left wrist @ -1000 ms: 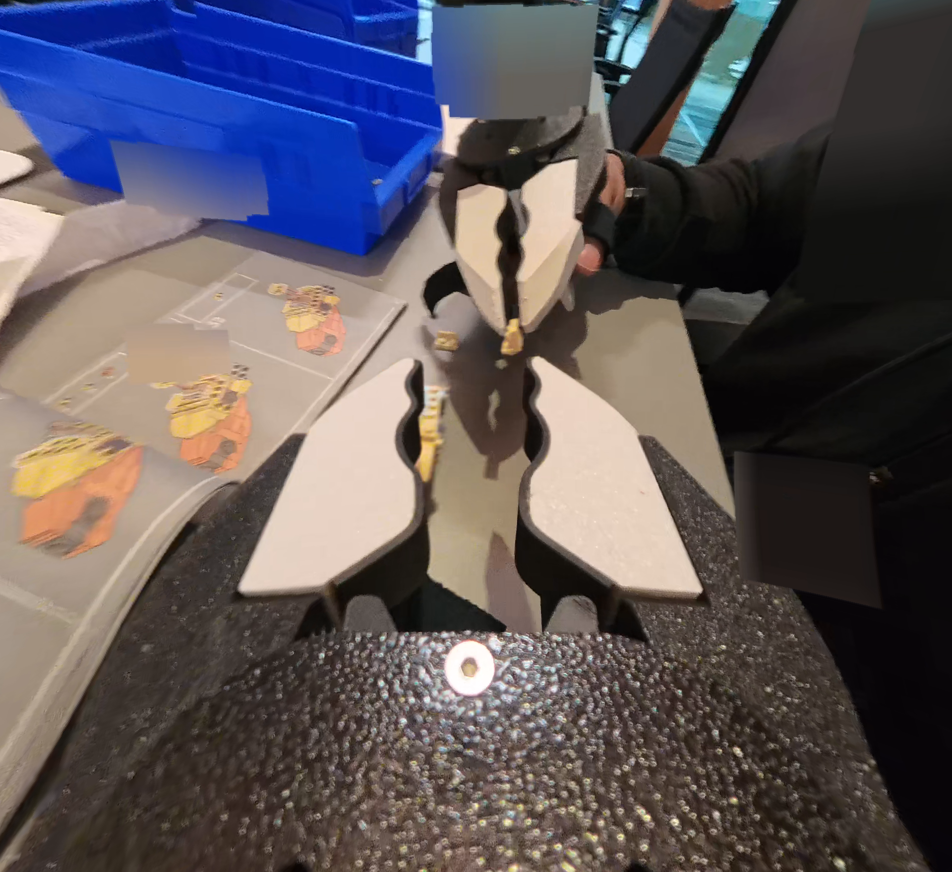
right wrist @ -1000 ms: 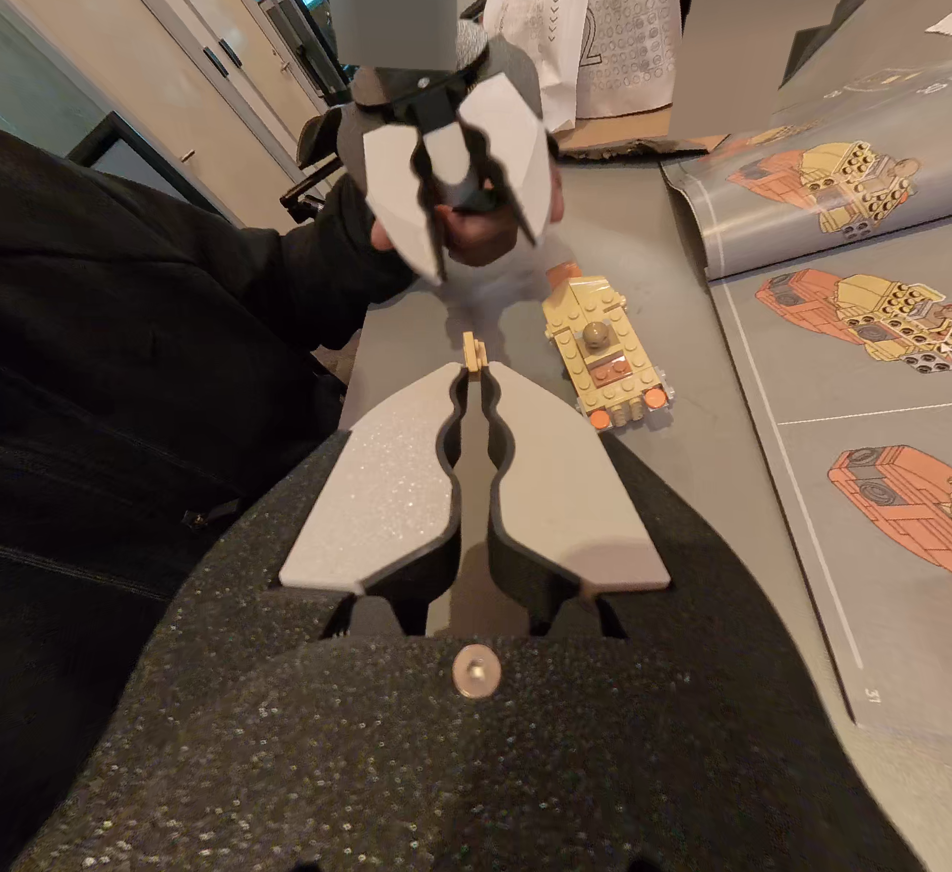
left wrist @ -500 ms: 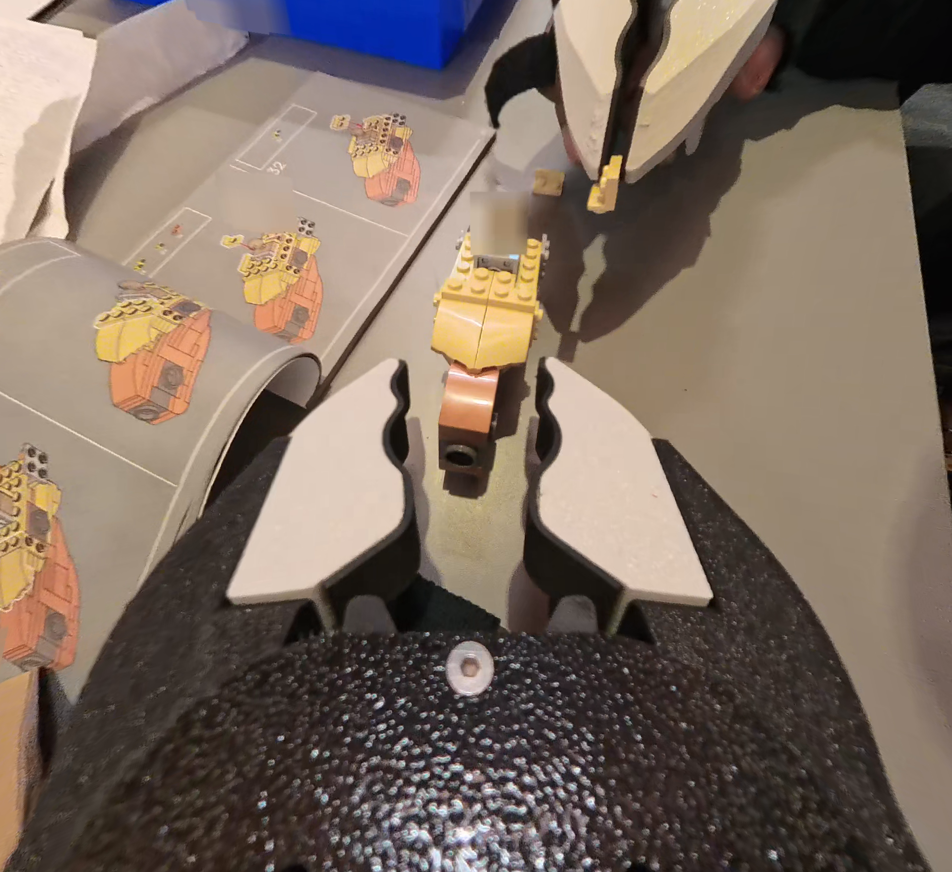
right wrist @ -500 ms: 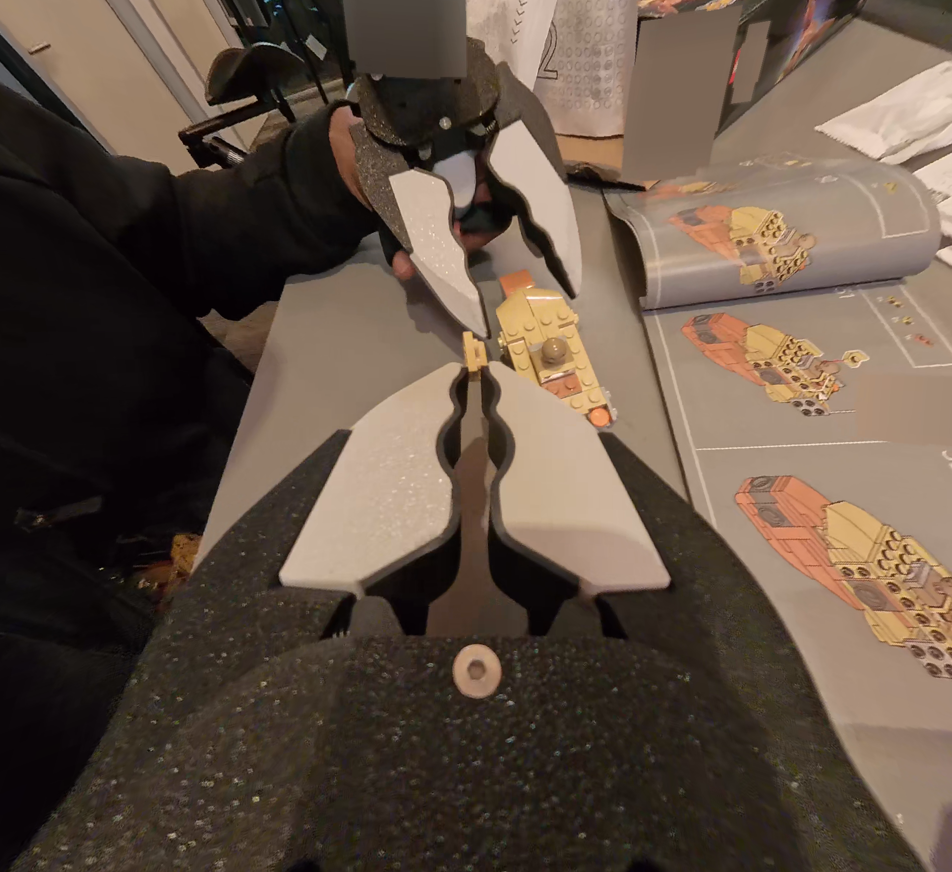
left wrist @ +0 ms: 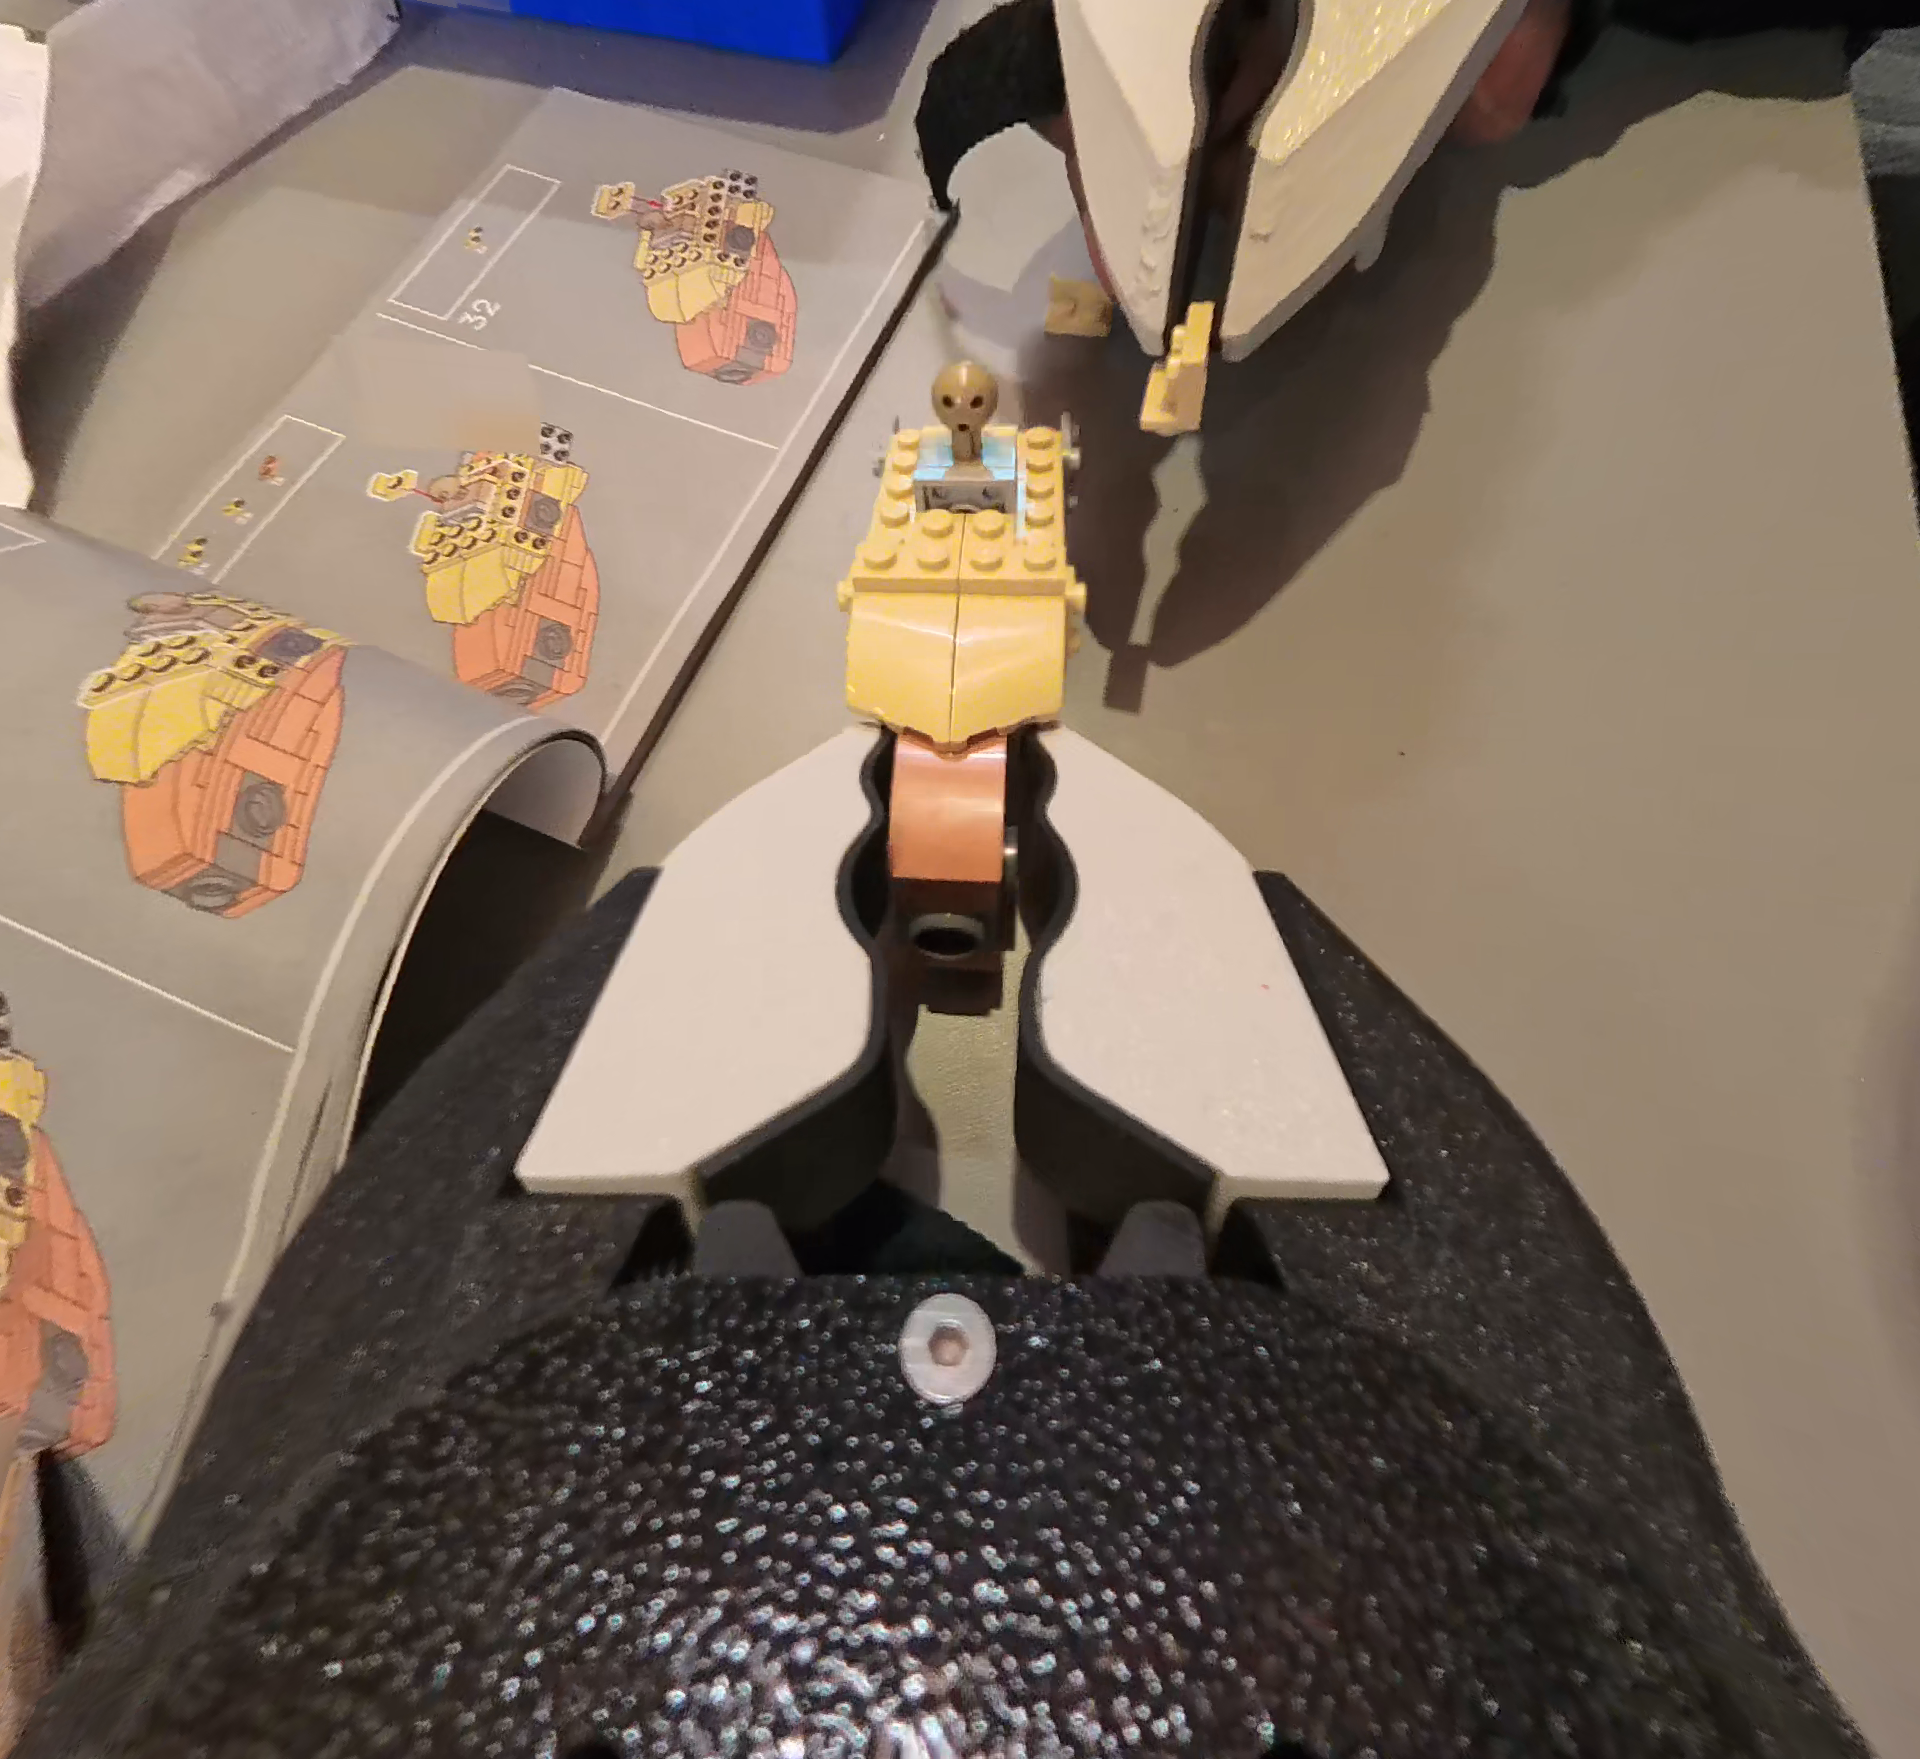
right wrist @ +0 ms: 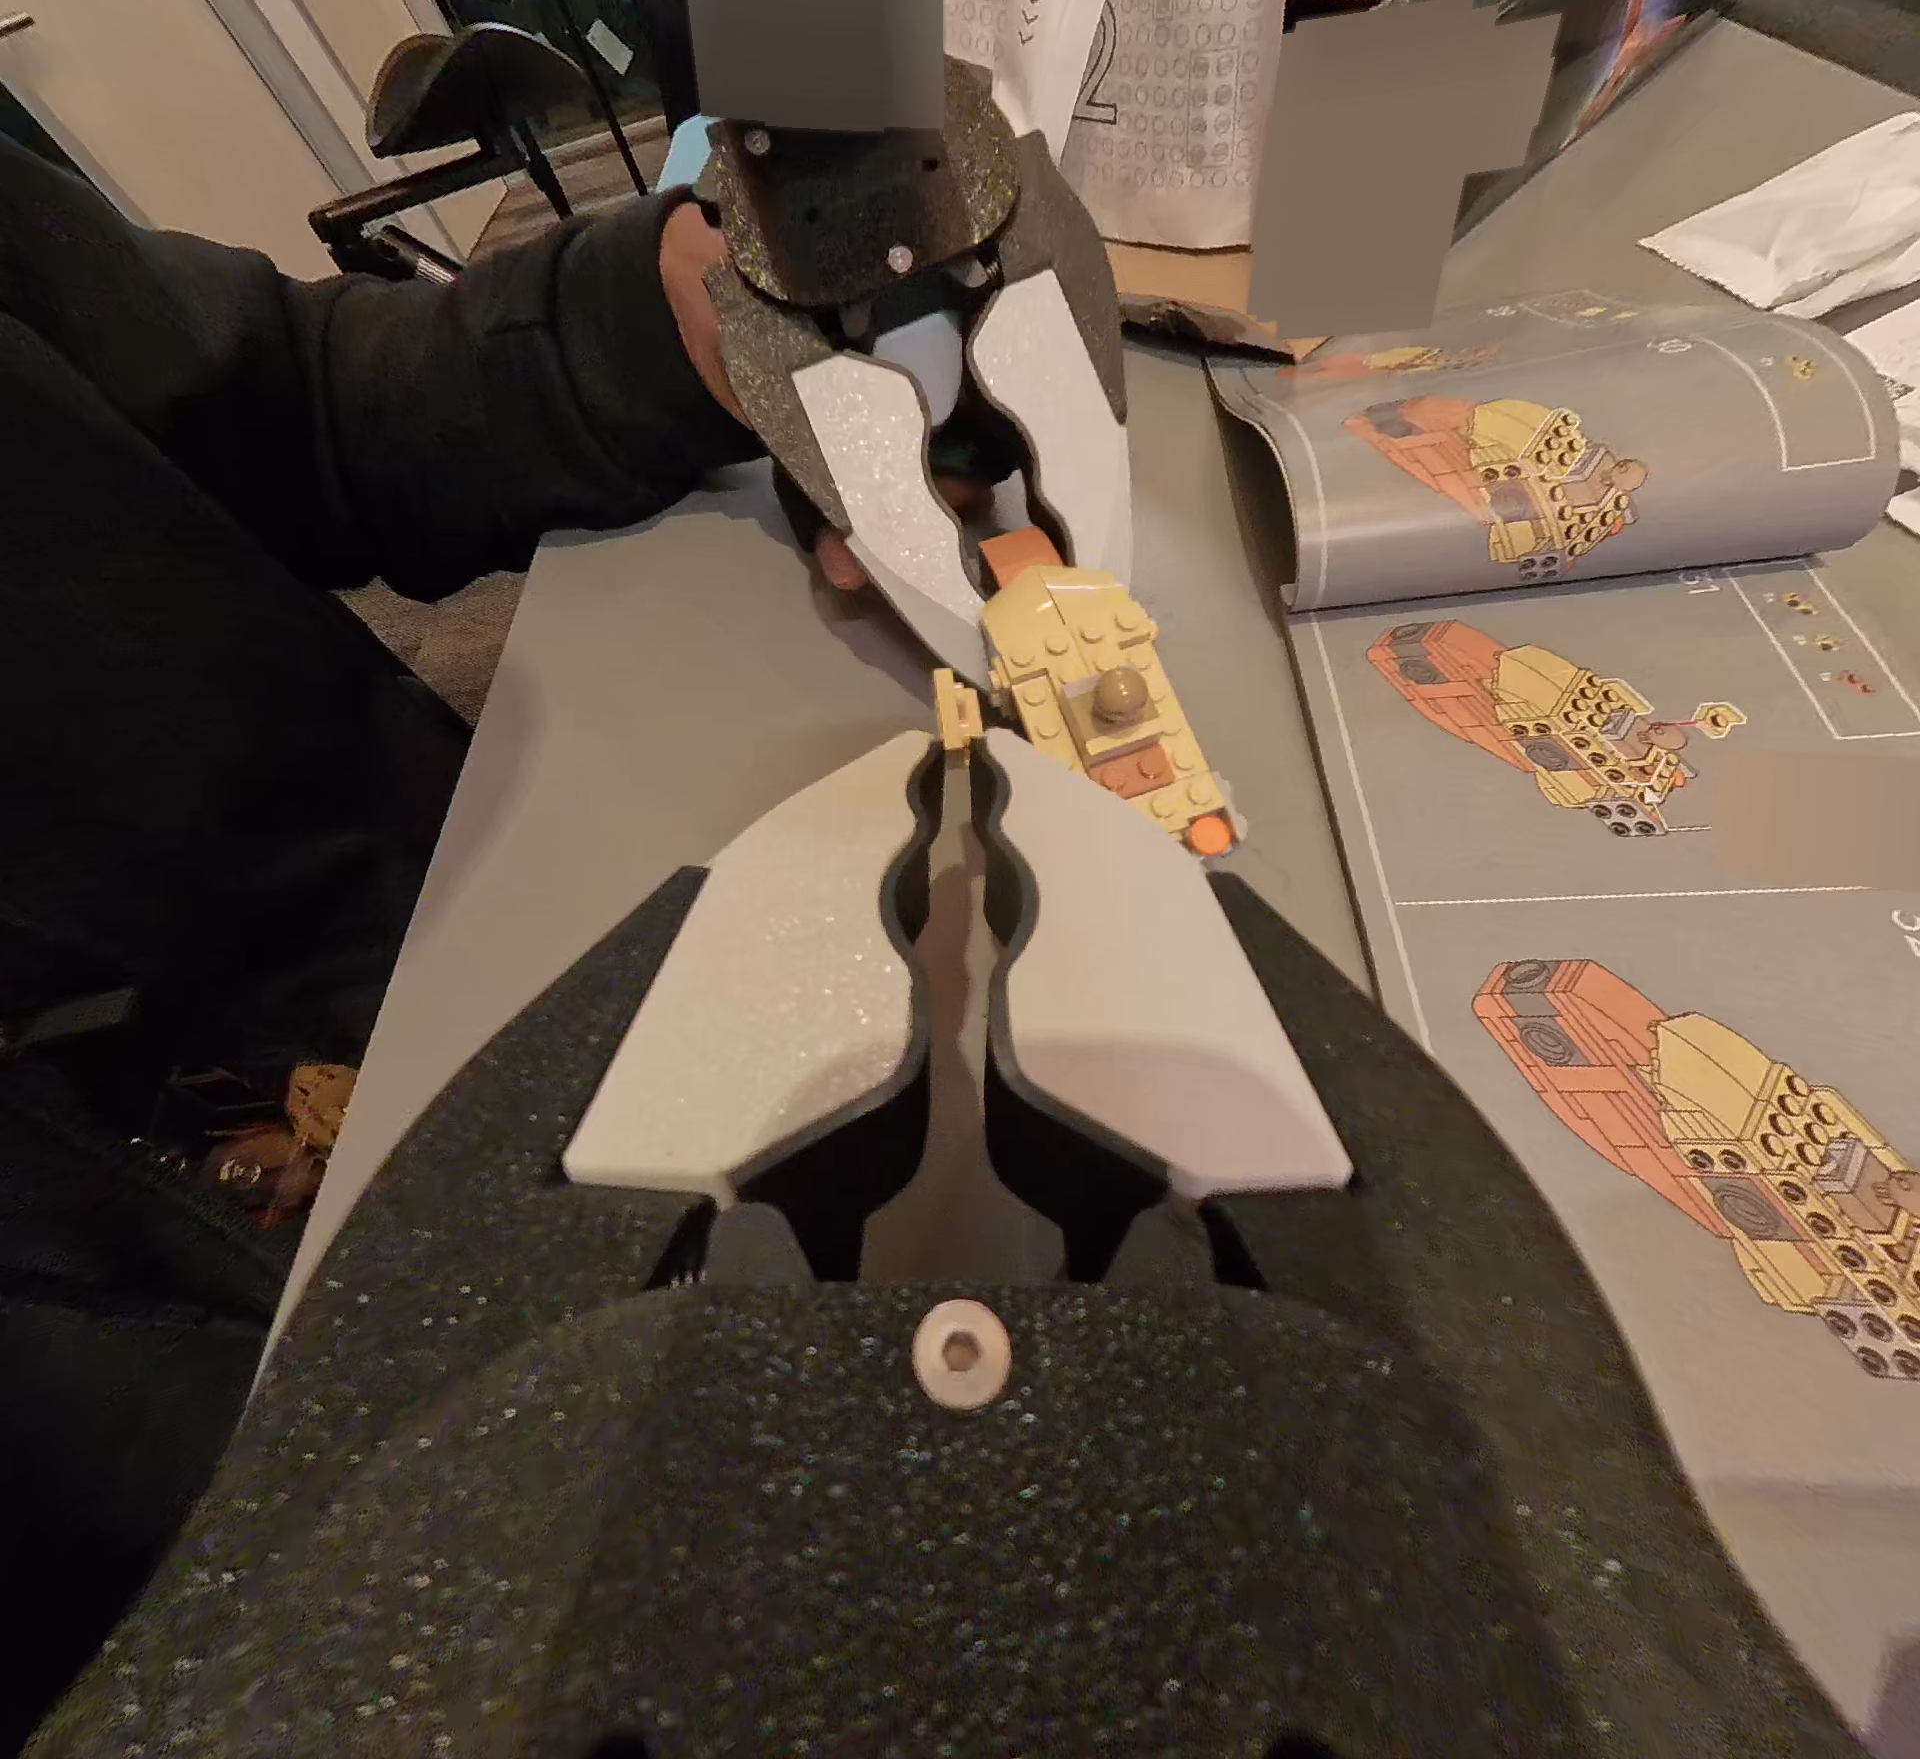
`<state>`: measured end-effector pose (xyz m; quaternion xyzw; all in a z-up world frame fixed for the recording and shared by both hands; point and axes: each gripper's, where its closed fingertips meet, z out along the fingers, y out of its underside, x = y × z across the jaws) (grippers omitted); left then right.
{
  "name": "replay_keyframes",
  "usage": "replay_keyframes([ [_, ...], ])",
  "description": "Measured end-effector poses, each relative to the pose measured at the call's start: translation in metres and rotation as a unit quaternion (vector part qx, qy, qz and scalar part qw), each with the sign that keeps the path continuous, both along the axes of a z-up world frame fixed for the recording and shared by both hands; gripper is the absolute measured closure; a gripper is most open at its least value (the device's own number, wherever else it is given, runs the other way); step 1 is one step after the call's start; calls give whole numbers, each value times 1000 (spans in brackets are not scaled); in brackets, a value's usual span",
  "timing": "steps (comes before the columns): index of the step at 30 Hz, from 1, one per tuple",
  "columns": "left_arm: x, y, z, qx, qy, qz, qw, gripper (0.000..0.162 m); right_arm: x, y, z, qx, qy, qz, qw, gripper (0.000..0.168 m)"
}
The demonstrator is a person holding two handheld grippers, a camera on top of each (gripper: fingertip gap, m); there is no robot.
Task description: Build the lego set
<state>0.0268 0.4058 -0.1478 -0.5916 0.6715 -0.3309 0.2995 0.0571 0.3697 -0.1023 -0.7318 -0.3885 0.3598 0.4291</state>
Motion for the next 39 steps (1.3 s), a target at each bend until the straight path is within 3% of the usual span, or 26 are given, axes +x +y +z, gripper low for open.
replay_keyframes([
  [17,14,-21,22,-80,-64,-13,995,143,6,3,8,26,-12,-9,1000,164],
  [39,16,-24,29,-76,-87,-25,993,143,4,-4,8,73,-67,-12,995,162],
])
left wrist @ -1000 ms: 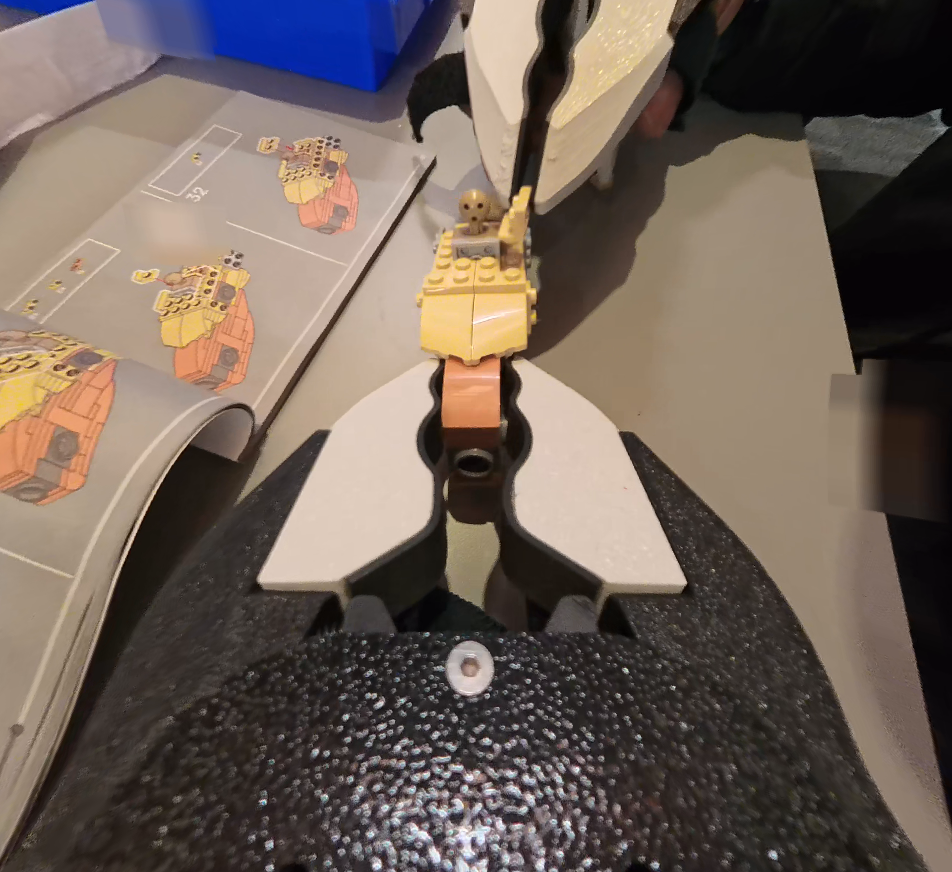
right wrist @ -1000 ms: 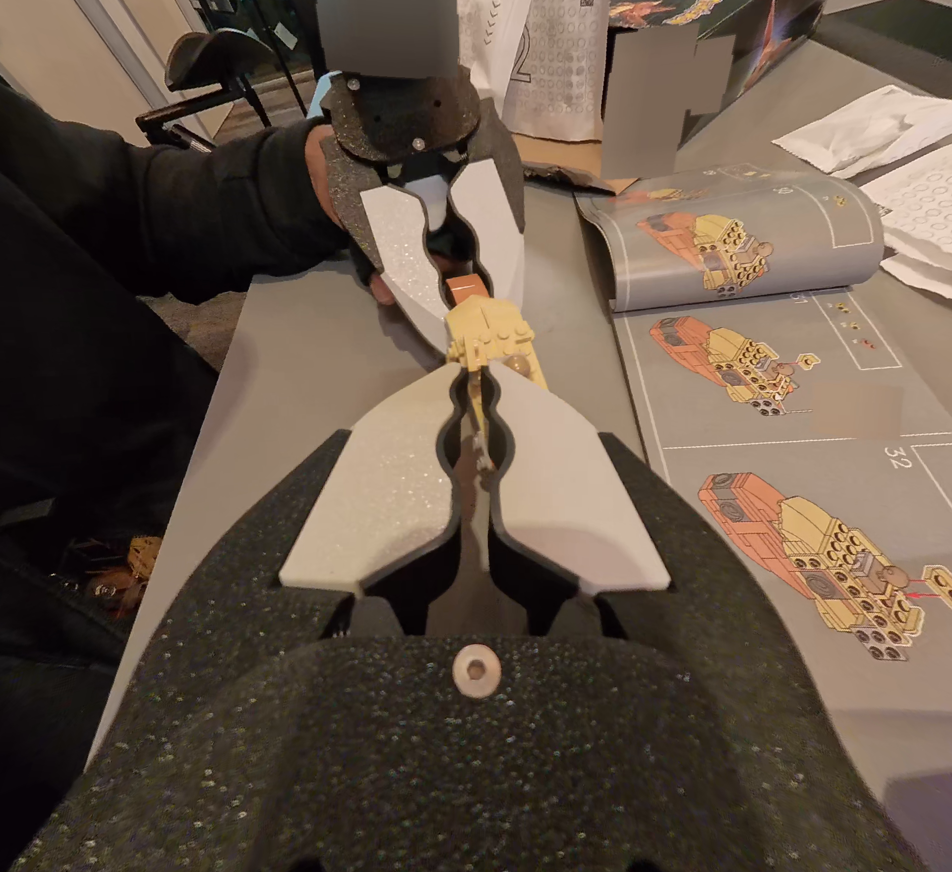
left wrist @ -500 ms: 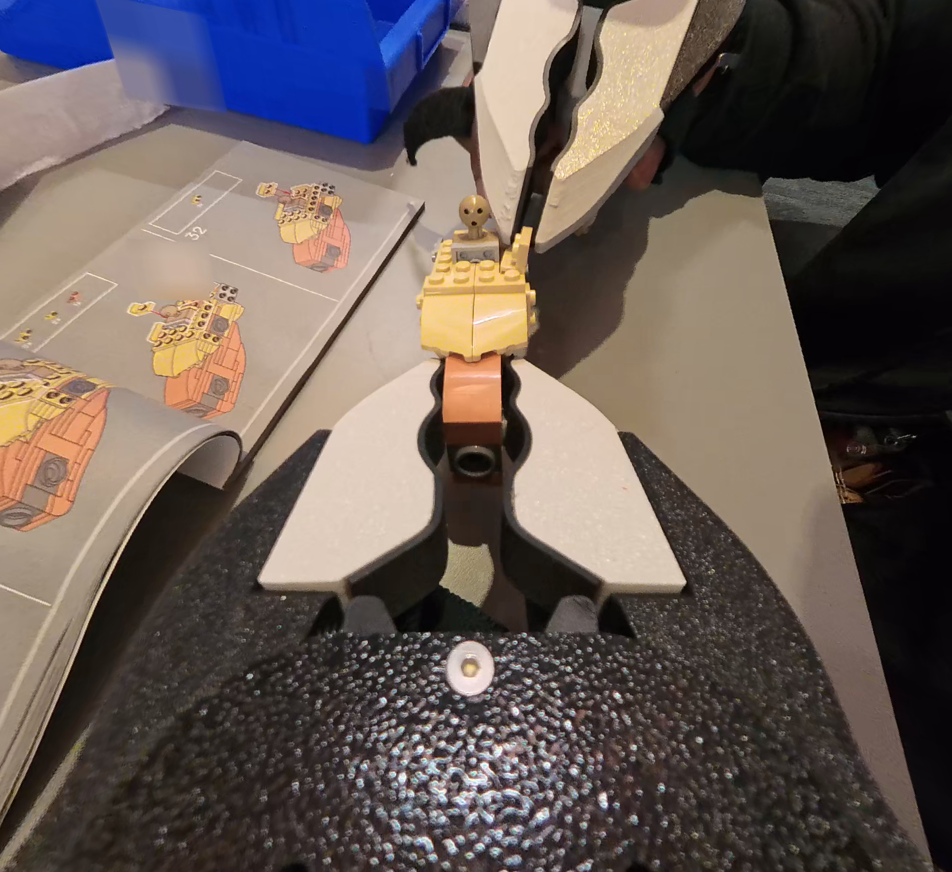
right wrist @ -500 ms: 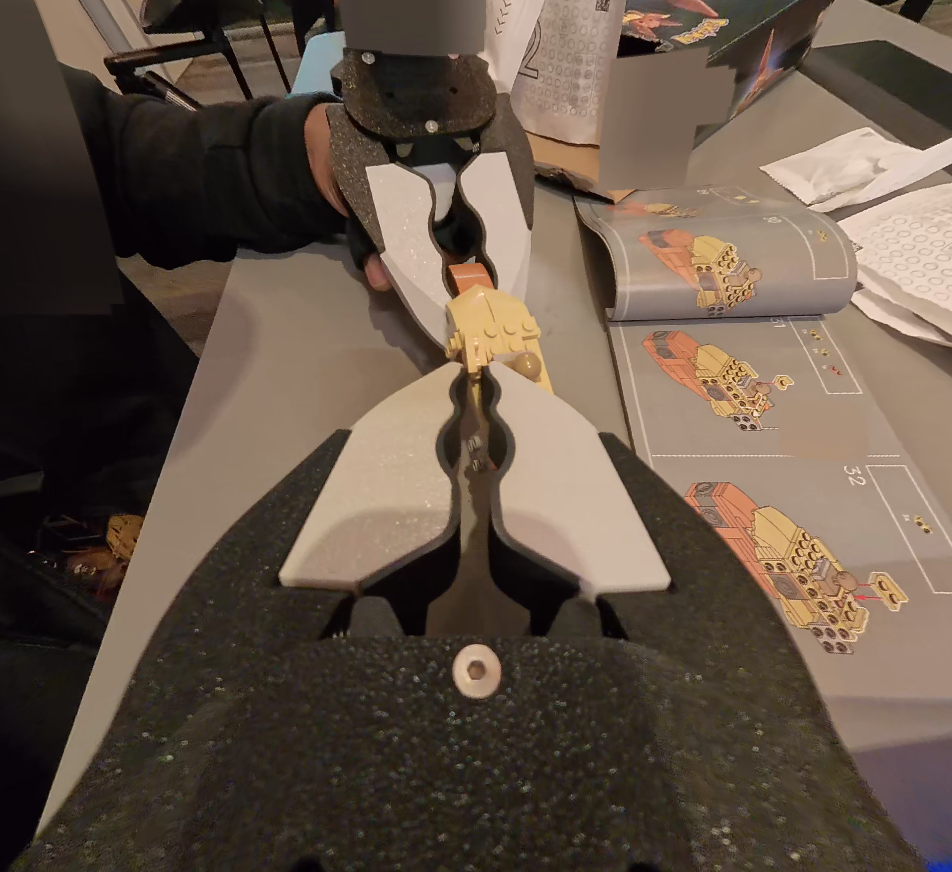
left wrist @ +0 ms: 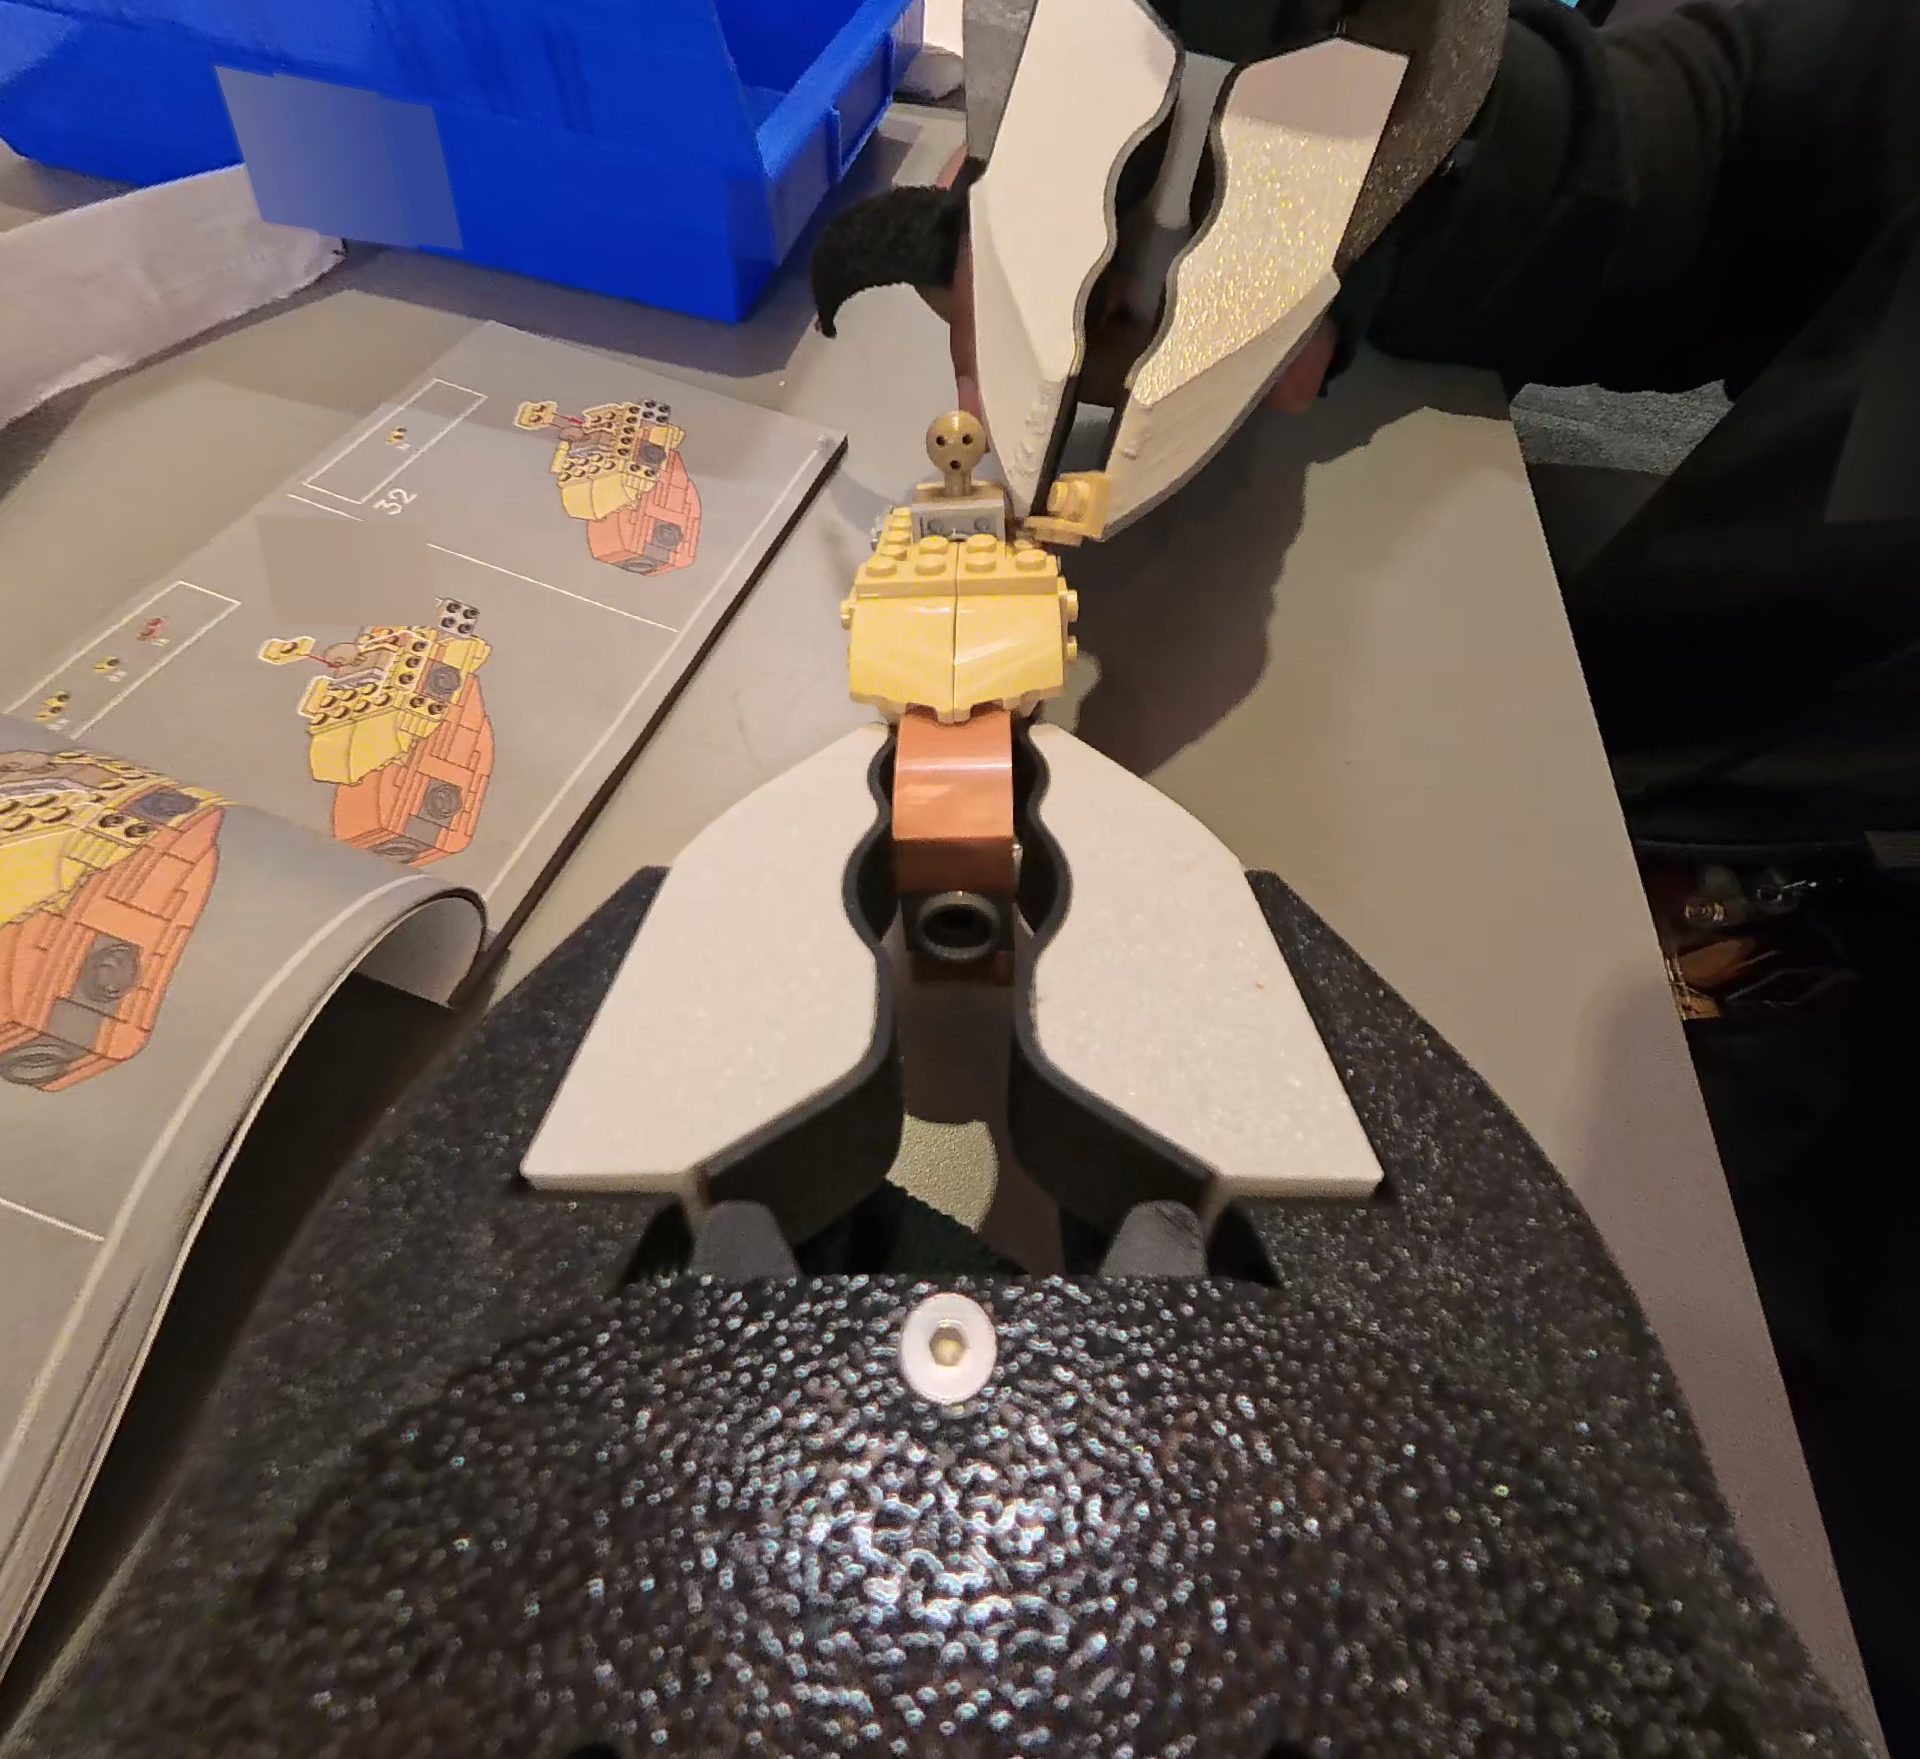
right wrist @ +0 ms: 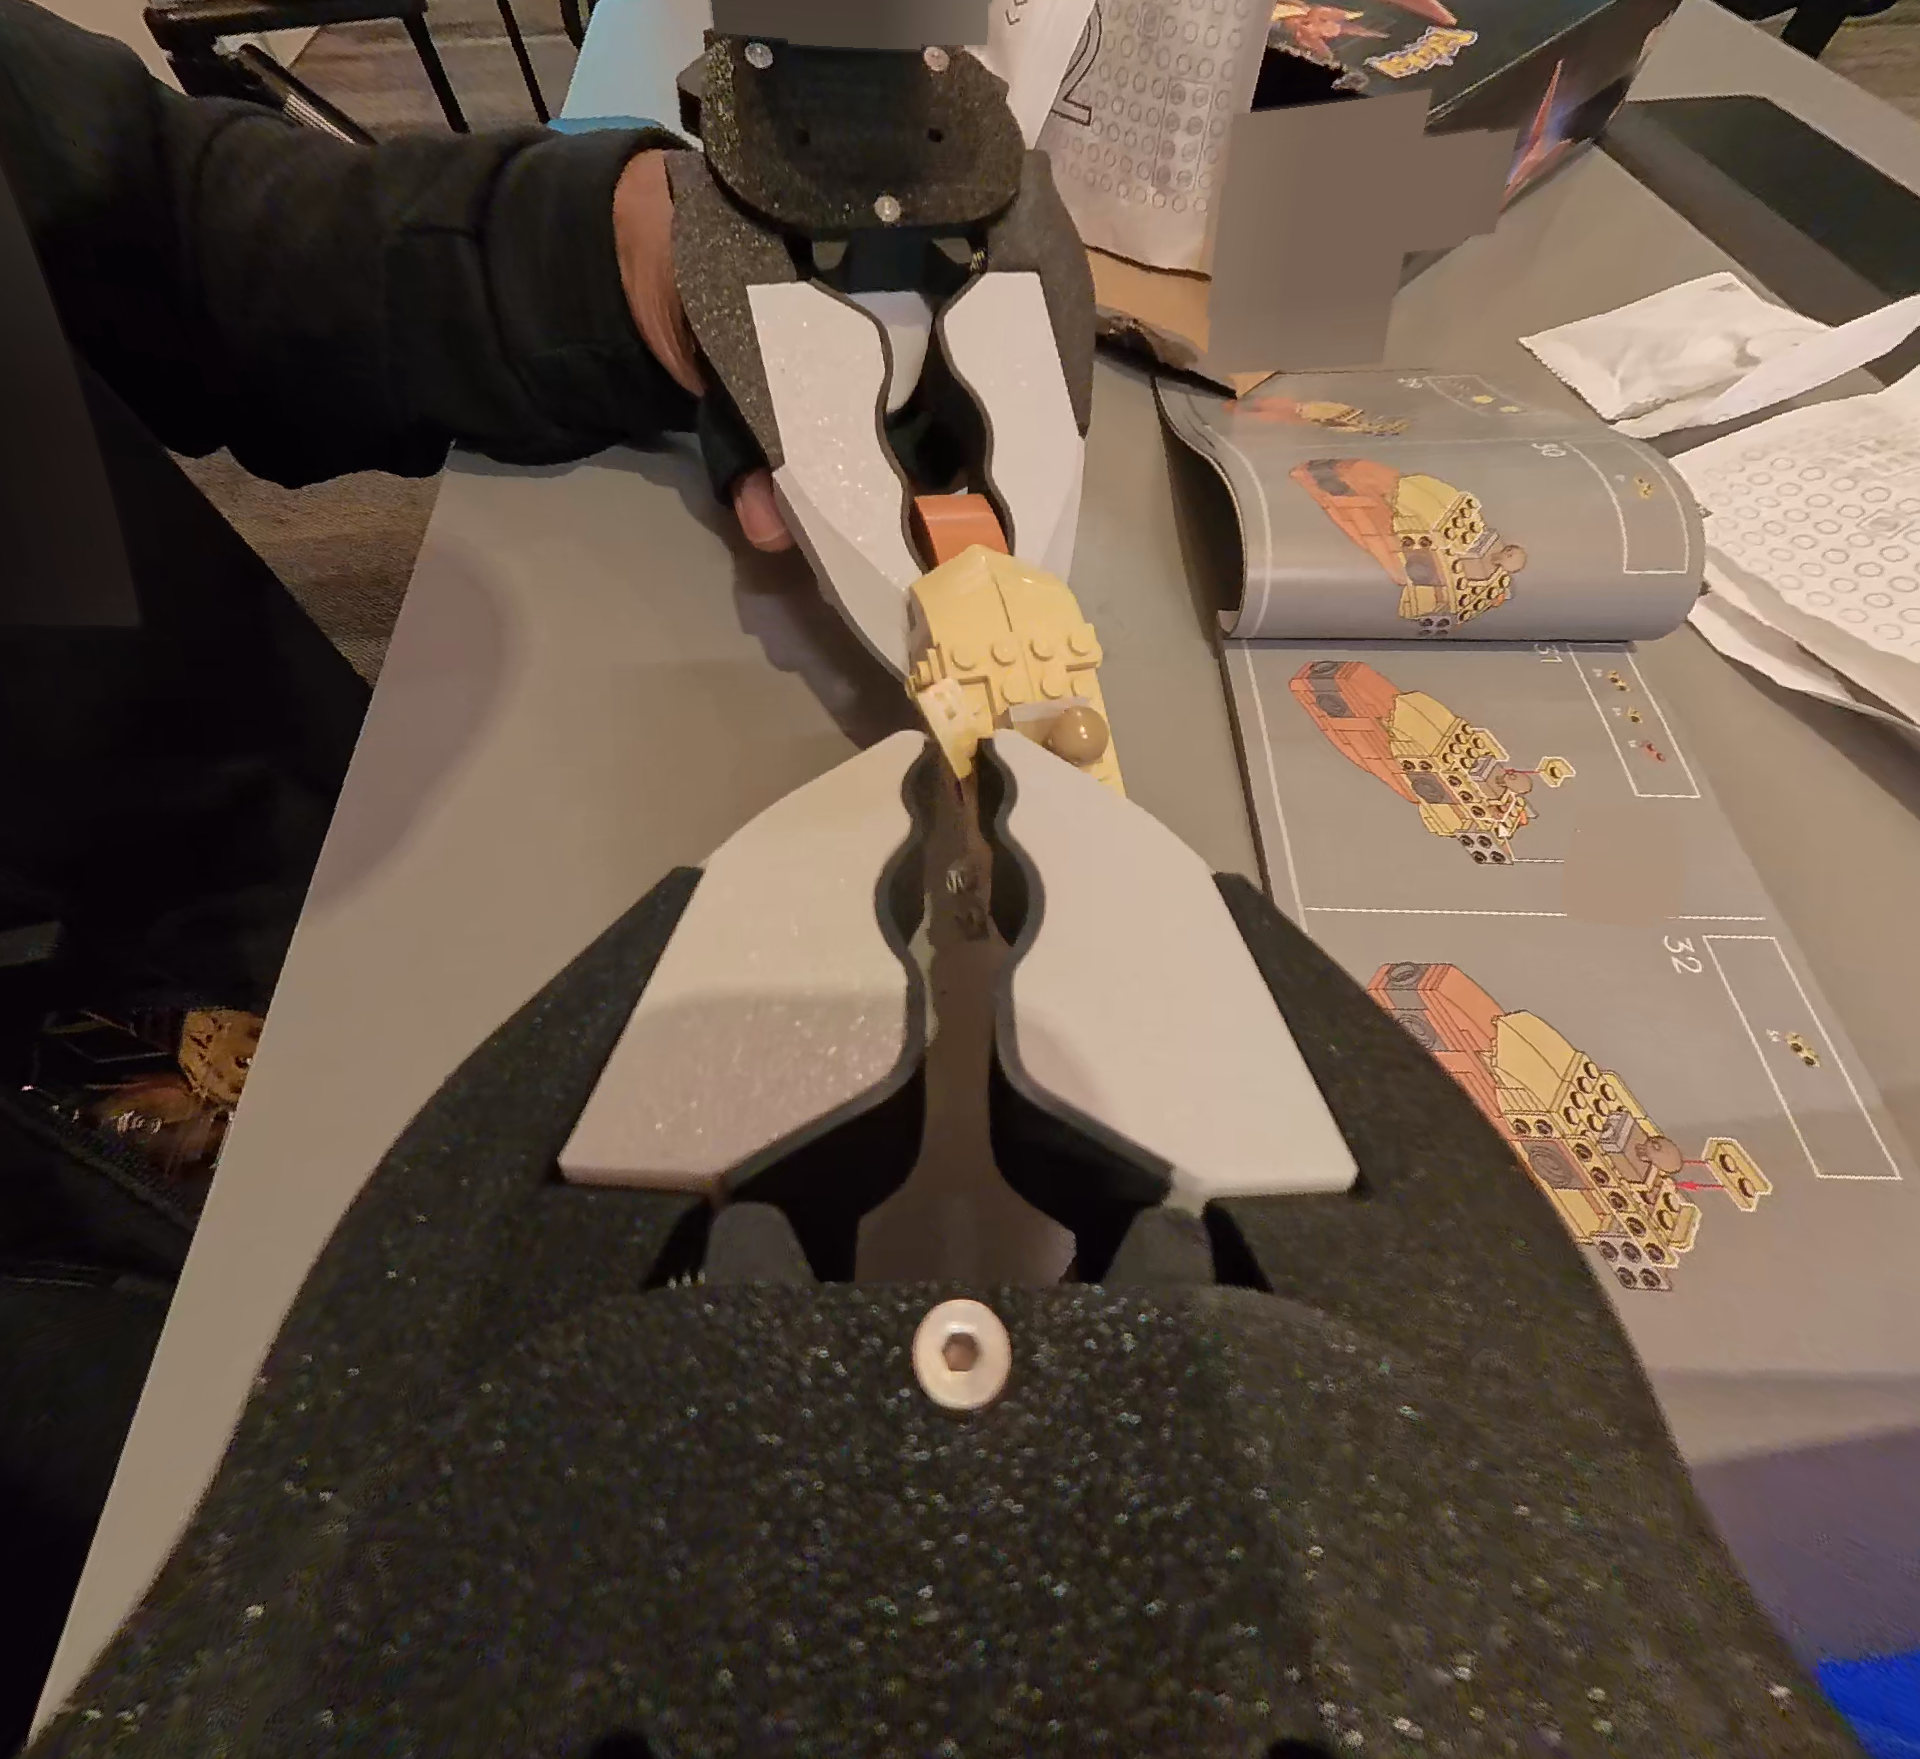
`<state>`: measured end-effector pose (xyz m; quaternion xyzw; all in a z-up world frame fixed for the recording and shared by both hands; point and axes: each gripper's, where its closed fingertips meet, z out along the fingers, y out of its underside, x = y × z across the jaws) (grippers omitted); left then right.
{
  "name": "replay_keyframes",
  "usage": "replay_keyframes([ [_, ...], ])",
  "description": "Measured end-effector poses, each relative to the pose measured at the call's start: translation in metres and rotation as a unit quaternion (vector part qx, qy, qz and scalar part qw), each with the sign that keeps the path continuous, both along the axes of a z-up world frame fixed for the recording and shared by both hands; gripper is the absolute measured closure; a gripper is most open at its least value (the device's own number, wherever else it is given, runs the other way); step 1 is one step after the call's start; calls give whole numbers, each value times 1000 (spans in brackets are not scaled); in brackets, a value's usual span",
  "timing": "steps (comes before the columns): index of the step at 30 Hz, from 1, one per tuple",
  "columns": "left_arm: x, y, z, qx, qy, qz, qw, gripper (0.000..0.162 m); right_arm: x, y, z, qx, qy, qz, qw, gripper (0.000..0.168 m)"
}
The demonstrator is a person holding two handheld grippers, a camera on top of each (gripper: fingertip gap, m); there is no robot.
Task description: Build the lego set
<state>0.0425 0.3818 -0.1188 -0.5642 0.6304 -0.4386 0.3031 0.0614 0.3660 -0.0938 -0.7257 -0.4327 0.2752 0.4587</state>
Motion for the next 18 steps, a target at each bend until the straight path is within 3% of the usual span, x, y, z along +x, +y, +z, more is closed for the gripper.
replay_keyframes([
  [18,1,0,1,0,-3,1,1000,143,-1,2,0,51,-51,-28,997,161],
])
